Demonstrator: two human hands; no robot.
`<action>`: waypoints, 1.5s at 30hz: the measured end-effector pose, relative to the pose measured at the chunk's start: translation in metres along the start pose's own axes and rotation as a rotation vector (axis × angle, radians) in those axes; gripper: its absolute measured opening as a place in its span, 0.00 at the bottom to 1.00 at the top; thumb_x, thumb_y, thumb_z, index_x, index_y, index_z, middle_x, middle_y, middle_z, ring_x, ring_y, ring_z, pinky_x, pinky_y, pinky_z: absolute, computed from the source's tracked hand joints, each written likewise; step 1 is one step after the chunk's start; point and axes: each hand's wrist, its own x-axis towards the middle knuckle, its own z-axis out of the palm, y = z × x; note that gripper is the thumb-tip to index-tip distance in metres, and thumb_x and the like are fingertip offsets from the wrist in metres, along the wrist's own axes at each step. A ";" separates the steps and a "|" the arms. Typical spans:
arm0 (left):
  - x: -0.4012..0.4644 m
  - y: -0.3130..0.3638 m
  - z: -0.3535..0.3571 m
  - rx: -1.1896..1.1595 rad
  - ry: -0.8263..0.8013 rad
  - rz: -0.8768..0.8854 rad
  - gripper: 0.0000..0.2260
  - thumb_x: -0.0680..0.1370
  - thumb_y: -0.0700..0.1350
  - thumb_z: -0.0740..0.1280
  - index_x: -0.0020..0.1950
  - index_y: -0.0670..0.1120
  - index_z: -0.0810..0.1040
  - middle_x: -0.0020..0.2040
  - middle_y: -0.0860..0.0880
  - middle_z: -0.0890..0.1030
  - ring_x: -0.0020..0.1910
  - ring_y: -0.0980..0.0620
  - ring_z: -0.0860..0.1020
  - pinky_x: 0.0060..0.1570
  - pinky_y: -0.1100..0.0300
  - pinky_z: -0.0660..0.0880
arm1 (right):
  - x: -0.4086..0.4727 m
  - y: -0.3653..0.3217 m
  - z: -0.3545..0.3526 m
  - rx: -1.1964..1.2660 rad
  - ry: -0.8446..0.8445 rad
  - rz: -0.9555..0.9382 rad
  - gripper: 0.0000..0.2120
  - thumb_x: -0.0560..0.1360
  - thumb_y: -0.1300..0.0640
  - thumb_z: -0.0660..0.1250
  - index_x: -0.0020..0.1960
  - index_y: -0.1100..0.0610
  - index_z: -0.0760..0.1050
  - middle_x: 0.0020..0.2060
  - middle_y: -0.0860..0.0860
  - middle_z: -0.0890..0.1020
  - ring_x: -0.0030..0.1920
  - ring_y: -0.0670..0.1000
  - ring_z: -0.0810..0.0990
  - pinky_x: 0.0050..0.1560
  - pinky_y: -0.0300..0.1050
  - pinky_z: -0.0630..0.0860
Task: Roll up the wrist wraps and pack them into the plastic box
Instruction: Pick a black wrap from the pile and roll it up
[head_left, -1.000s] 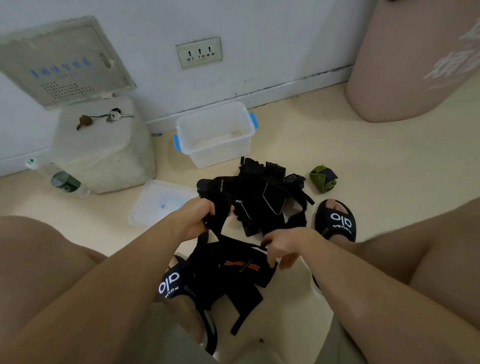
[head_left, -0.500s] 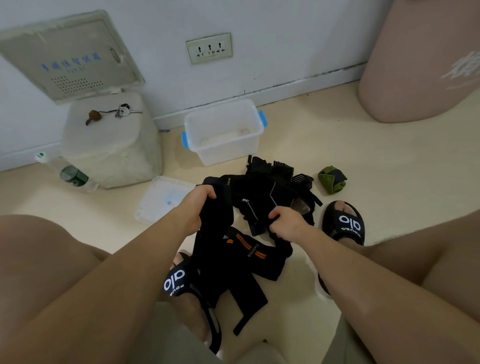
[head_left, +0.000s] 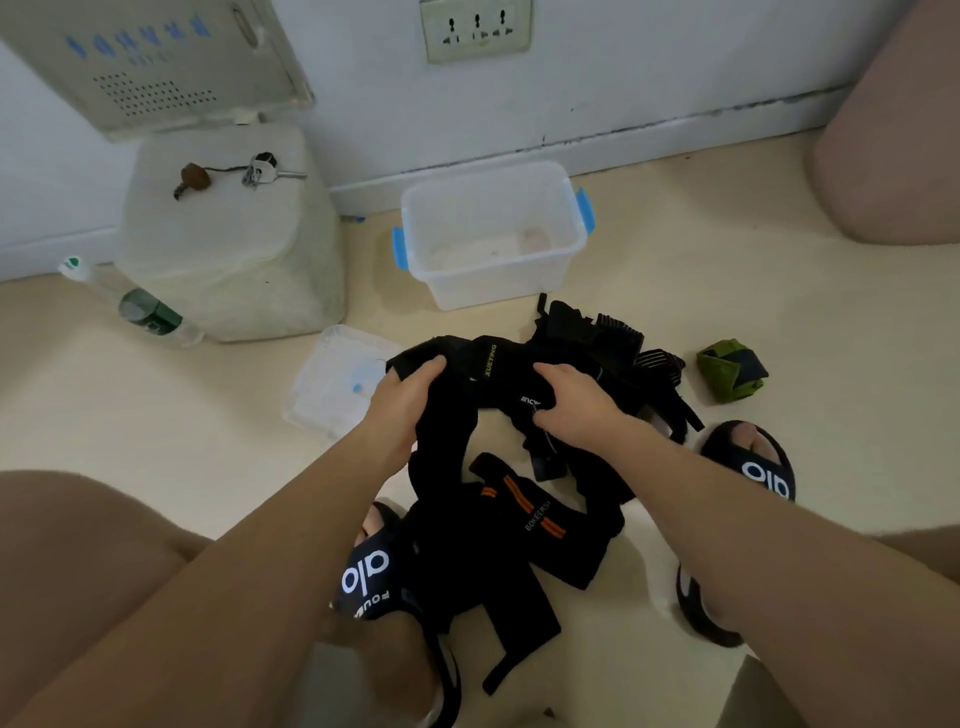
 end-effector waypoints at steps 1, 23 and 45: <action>0.006 0.001 -0.001 0.005 0.014 0.000 0.11 0.83 0.50 0.67 0.64 0.51 0.77 0.57 0.47 0.84 0.55 0.47 0.83 0.54 0.54 0.80 | 0.010 -0.003 0.001 -0.095 -0.024 -0.024 0.36 0.79 0.57 0.68 0.83 0.56 0.56 0.79 0.56 0.63 0.77 0.60 0.63 0.75 0.57 0.66; 0.027 0.043 -0.008 0.051 0.006 0.173 0.22 0.78 0.31 0.67 0.68 0.49 0.73 0.57 0.48 0.82 0.56 0.46 0.82 0.56 0.50 0.82 | 0.046 -0.032 -0.058 -0.059 0.222 -0.005 0.10 0.79 0.63 0.62 0.59 0.62 0.76 0.49 0.55 0.81 0.51 0.58 0.79 0.49 0.50 0.76; -0.168 0.138 0.009 0.400 -0.021 0.493 0.06 0.80 0.36 0.65 0.50 0.44 0.81 0.46 0.46 0.80 0.46 0.48 0.78 0.42 0.59 0.75 | -0.172 -0.156 -0.217 1.006 0.120 -0.364 0.05 0.81 0.60 0.64 0.48 0.58 0.77 0.38 0.52 0.84 0.36 0.50 0.85 0.35 0.41 0.79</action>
